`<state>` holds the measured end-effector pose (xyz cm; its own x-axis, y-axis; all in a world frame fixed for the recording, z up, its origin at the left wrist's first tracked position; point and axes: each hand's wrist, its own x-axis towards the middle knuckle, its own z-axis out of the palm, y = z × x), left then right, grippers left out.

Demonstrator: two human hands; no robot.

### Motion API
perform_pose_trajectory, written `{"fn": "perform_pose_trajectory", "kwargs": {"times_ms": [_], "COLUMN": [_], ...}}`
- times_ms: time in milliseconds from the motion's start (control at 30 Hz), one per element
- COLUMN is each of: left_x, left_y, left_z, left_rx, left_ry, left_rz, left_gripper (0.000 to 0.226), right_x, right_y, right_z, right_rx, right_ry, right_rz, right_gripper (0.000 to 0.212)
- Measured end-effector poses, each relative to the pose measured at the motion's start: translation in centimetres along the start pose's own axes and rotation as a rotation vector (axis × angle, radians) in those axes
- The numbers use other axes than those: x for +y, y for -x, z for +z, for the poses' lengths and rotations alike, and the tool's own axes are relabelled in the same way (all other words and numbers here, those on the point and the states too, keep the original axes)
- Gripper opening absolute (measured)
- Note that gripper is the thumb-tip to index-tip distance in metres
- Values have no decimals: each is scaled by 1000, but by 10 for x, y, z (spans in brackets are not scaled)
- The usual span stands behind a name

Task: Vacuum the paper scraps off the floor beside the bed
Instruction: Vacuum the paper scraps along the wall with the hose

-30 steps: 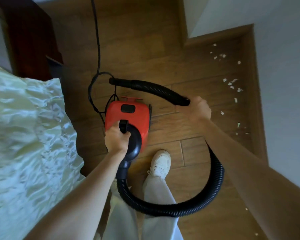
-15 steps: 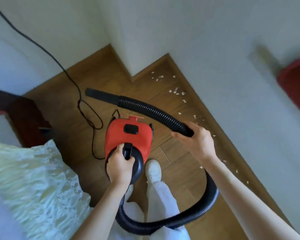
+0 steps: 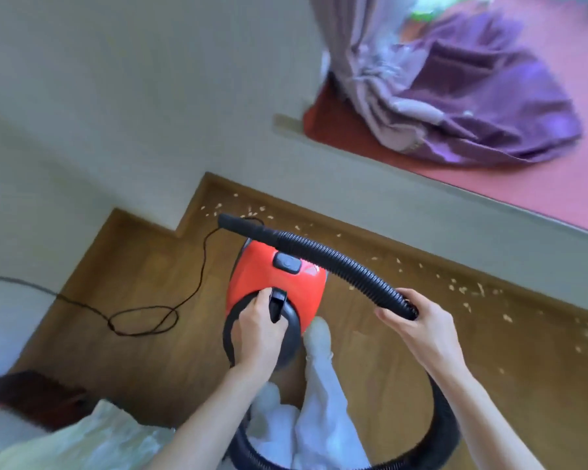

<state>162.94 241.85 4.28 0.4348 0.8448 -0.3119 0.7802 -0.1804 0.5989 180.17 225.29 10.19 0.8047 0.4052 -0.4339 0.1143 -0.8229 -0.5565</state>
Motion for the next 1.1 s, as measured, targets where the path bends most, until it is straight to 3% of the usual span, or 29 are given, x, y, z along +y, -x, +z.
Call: {"fn": "perform_pose_trajectory", "kwargs": {"times_ms": [200,467,867,1100], "left_x": [60,158,332,416], "left_y": [45,152,352,447], "left_z": [19,92,278,381], "left_rx": [-174,-362,-592,-666], "left_ry": [-199,-429,-381,-417], "left_rz": [195,448,678,752], "left_gripper": [24,22,21,15], "right_x": [69,224,464,565], "right_y": [60,147,267,315], "right_z": [-83,-198,-342,-418], "right_rx": [243,478,775,958], "right_ry": [-127,-337,-445,-467], "right_rz": [153,472,901,1027], "right_gripper": [25,26,24,21]}}
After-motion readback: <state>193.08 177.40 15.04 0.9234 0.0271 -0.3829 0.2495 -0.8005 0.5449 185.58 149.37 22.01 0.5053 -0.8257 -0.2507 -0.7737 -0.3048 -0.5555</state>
